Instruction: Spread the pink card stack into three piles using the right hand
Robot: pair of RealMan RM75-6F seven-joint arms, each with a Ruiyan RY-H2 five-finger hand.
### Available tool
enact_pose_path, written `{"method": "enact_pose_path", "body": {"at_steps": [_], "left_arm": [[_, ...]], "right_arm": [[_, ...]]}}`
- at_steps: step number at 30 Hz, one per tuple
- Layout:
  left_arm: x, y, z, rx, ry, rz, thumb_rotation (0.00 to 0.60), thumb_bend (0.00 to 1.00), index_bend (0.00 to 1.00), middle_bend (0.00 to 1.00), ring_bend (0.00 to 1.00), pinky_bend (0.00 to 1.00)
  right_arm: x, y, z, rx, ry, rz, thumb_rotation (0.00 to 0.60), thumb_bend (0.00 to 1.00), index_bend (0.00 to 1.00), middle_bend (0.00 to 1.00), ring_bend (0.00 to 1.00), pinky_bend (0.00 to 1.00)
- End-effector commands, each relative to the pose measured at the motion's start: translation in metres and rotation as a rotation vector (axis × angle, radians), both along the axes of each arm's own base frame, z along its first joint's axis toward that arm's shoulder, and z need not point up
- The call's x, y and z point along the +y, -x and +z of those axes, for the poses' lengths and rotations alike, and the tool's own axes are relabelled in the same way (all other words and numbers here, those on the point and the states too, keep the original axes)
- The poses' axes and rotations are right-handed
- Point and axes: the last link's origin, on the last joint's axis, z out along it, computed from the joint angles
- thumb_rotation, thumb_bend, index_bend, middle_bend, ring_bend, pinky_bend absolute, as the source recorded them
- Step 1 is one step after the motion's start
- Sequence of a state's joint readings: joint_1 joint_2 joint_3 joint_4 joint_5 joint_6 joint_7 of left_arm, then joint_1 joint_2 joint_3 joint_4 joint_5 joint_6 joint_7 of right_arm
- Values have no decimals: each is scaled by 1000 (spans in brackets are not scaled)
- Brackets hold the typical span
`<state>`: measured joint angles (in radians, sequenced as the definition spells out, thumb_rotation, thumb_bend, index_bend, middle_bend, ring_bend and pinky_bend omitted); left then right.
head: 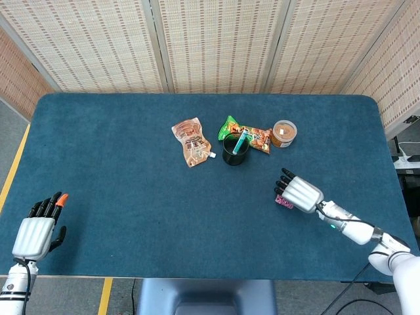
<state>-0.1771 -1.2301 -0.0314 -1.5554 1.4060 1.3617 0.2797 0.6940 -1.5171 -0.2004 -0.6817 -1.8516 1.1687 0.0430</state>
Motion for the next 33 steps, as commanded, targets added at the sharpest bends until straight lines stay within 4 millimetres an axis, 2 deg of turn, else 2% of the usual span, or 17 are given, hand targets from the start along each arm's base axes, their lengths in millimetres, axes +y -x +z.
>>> {"method": "enact_pose_path", "body": {"at_steps": [1,11,22,26,30,33], "left_arm": [[0,0,0,-1,0,-1,600,474,0,48,117,172],[-1,-1,1,-4,-5,-5,600,474,0,48,117,172],[-2,-2,1,-4,1,-12,600,475,0,49,117,172],[-2,-2,0,-5,3,-10,600,474,0,49,117,172],[-2,-2,-1,-4,7,-10,600,474,0,49,118,172],[-2,-1,-1,-3,11,-8,600,475,0,50,119,172]], "right_arm": [[0,-2,2,-2,3,10,600,215,664,453,253,149],[11,-13,4,-35,-16,58,600,215,665,454,254,149],[55,-27,-9,-59,-145,137,600,215,665,454,254,149],[65,-29,-16,-46,-171,148,600,215,653,454,254,149],[67,-30,-21,-34,-181,152,600,215,529,451,253,149],[69,-31,-26,-22,-184,150,600,215,399,392,226,148]]}}
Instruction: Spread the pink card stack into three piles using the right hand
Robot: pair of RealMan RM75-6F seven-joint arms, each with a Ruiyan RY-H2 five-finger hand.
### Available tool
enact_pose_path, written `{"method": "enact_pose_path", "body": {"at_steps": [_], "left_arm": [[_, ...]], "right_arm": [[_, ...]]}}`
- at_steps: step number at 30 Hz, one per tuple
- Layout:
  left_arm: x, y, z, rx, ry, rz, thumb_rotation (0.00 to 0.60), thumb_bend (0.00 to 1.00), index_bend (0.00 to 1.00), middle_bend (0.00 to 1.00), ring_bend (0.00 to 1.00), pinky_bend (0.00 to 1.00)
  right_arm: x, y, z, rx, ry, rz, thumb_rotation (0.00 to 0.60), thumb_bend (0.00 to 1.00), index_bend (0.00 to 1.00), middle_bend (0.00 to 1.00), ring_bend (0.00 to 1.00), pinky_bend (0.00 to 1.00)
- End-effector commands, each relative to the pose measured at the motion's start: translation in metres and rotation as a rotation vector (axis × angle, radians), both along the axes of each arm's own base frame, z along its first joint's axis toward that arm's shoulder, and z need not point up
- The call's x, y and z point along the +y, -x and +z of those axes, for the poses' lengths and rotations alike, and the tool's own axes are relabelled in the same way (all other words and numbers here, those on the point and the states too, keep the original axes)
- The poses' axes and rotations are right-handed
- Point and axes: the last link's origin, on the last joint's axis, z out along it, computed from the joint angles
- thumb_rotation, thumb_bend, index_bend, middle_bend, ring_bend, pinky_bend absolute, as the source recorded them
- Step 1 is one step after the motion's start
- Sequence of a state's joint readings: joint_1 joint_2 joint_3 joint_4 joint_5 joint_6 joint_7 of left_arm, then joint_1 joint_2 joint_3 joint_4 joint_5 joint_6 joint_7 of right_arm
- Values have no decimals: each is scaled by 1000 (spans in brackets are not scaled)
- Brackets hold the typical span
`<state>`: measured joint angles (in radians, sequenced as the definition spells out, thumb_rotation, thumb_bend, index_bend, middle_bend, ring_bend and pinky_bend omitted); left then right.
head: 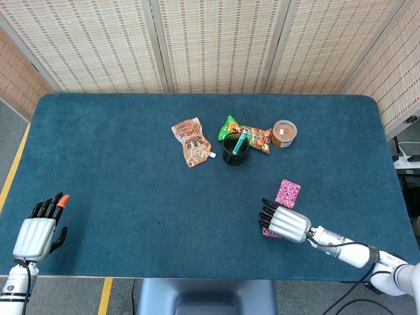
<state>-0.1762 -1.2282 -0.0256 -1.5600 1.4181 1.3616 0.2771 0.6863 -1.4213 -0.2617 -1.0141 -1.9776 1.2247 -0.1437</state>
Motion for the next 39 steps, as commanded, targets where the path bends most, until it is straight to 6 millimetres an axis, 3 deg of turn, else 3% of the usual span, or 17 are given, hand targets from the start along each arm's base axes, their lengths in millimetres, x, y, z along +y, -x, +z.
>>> {"method": "enact_pose_path", "body": {"at_steps": [1,6,9,13,19,28,39], "left_arm": [[0,0,0,1,2,1,600,475,0,51,119,173],[1,1,-1,5,8,6,600,475,0,56,124,173],[1,2,-1,7,15,11,600,476,0,60,125,174],[1,2,0,4,7,8,600,476,0,61,126,174],[0,1,0,2,5,5,600,475,0,62,128,173],[1,1,-2,7,11,7,600,476,0,62,128,174],[3,2,-9,11,34,23,600,475,0,61,145,175]], "right_arm": [[1,-1,-5,11,-5,-2,600,215,357,365,213,148],[4,1,-10,40,-1,-3,600,215,211,277,167,147],[4,1,-9,52,1,-17,600,215,82,156,110,140],[5,1,-5,62,3,-24,600,213,13,131,91,136],[-1,1,5,76,53,-34,600,212,13,130,83,134],[-46,3,26,79,164,-104,600,212,36,130,83,134],[-68,27,30,158,191,-118,600,211,38,130,83,134]]}}
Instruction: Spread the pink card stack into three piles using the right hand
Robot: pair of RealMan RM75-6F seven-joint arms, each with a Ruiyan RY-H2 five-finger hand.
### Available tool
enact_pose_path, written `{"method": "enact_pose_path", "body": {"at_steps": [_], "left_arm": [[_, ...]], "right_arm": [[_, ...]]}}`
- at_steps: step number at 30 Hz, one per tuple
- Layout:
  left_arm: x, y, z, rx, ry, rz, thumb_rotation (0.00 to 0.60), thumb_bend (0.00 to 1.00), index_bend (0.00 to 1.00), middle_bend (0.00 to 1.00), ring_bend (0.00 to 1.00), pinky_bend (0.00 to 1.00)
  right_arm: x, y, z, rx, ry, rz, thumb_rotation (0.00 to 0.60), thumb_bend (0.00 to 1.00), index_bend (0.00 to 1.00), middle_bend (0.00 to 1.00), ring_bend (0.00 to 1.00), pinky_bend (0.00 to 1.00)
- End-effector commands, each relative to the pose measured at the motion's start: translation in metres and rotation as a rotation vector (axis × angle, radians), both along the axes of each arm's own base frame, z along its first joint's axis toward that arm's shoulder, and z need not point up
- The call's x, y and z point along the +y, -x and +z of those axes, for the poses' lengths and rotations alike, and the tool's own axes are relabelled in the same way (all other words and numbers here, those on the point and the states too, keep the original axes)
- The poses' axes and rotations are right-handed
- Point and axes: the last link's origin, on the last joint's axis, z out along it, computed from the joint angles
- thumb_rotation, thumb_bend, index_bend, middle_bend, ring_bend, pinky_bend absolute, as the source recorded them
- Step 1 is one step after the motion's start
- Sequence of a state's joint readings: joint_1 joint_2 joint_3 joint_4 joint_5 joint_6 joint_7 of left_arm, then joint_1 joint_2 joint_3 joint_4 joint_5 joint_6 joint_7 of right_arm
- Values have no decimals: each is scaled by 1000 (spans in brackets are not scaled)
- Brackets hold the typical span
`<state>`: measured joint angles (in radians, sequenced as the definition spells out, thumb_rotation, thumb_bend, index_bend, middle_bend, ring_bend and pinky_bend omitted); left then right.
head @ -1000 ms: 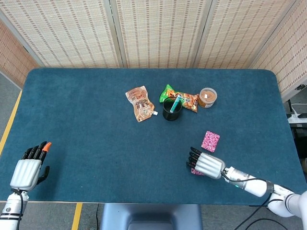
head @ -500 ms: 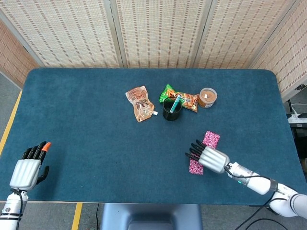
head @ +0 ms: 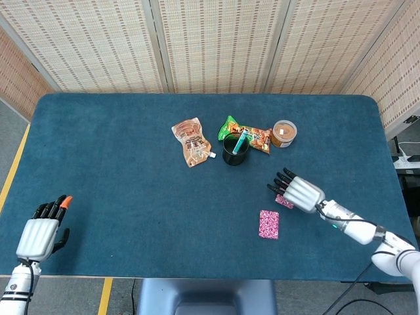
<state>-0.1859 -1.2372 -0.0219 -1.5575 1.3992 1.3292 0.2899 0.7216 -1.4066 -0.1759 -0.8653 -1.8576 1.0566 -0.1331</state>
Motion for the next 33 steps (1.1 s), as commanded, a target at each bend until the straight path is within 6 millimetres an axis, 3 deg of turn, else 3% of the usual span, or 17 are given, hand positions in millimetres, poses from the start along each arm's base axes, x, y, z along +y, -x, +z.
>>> {"method": "enact_pose_path", "body": {"at_steps": [1,7,12,16,33], "left_arm": [[2,0,-2,6,6,5,600,476,0,61,145,175],[3,1,-2,9,-6,9,600,476,0,62,145,175],[3,1,-2,11,-1,13,600,476,0,63,146,176],[2,0,-2,10,0,8,600,476,0,64,146,177],[2,0,0,10,-3,7,600,476,0,72,155,177]], "right_arm": [[-2,5,-5,6,-9,-11,600,211,39,130,83,134],[-3,14,-8,30,-17,-29,600,211,56,129,83,134],[-1,17,-12,27,-20,-21,600,211,126,128,83,134],[-2,16,-15,24,-18,-16,600,210,198,142,83,141],[-2,14,-18,18,-2,3,600,210,285,184,83,163]]}}
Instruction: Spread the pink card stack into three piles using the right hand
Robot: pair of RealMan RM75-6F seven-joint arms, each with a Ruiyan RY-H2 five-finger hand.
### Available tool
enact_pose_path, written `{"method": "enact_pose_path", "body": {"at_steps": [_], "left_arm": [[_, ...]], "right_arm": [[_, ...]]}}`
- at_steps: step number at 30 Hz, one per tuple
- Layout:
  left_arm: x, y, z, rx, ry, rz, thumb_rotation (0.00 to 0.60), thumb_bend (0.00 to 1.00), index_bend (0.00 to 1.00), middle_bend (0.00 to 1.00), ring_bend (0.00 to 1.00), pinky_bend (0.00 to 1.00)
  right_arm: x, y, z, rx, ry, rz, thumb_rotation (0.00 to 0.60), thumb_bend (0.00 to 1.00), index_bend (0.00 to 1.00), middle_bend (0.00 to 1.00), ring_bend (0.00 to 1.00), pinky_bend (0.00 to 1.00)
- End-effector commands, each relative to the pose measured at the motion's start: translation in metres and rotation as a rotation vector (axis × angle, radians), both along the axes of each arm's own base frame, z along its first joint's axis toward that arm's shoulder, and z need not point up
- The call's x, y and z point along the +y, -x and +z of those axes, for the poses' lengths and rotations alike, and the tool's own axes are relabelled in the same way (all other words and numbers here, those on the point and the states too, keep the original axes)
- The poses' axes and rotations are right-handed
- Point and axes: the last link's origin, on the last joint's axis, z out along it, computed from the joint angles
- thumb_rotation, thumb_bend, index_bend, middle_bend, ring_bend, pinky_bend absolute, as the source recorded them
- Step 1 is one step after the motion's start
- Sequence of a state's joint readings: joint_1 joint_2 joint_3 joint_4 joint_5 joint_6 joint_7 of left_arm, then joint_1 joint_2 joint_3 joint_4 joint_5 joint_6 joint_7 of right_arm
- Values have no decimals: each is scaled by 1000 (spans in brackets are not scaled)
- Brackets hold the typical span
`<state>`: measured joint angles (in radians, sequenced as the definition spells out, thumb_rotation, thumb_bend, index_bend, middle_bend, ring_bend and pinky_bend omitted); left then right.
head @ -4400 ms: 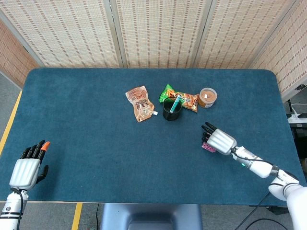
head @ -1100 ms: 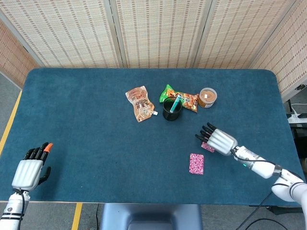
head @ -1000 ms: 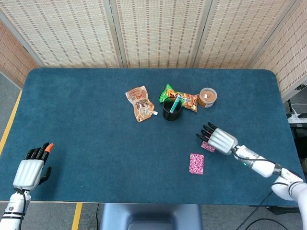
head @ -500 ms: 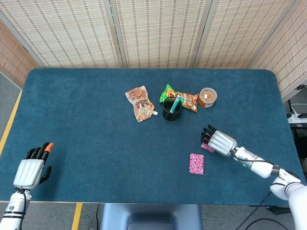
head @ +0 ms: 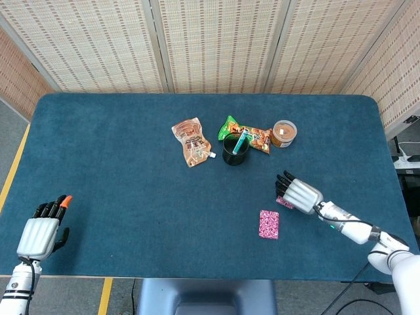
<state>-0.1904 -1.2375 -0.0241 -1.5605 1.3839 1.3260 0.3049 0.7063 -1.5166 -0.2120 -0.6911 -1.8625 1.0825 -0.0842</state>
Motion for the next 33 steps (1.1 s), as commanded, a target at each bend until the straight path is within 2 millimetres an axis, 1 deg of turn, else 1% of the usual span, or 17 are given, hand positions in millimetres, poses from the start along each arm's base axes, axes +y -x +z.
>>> {"method": "enact_pose_path", "body": {"at_steps": [1,10,17,25,33], "left_arm": [[0,0,0,0,0,-1,600,475,0,72,155,177],[0,0,0,4,-4,4,600,476,0,79,160,177],[0,1,0,4,-2,4,600,476,0,85,165,177],[0,0,-1,6,0,2,600,476,0,85,165,177],[0,0,0,5,-2,1,600,476,0,85,165,177]], "right_arm": [[0,-1,1,-4,2,1,600,210,284,184,82,163],[0,-1,-1,5,6,4,600,210,285,184,83,163],[-1,0,-2,13,6,0,600,210,330,187,84,166],[0,0,-3,4,8,0,600,211,438,223,118,184],[2,-1,-5,-6,2,4,600,210,537,292,191,229]]}}
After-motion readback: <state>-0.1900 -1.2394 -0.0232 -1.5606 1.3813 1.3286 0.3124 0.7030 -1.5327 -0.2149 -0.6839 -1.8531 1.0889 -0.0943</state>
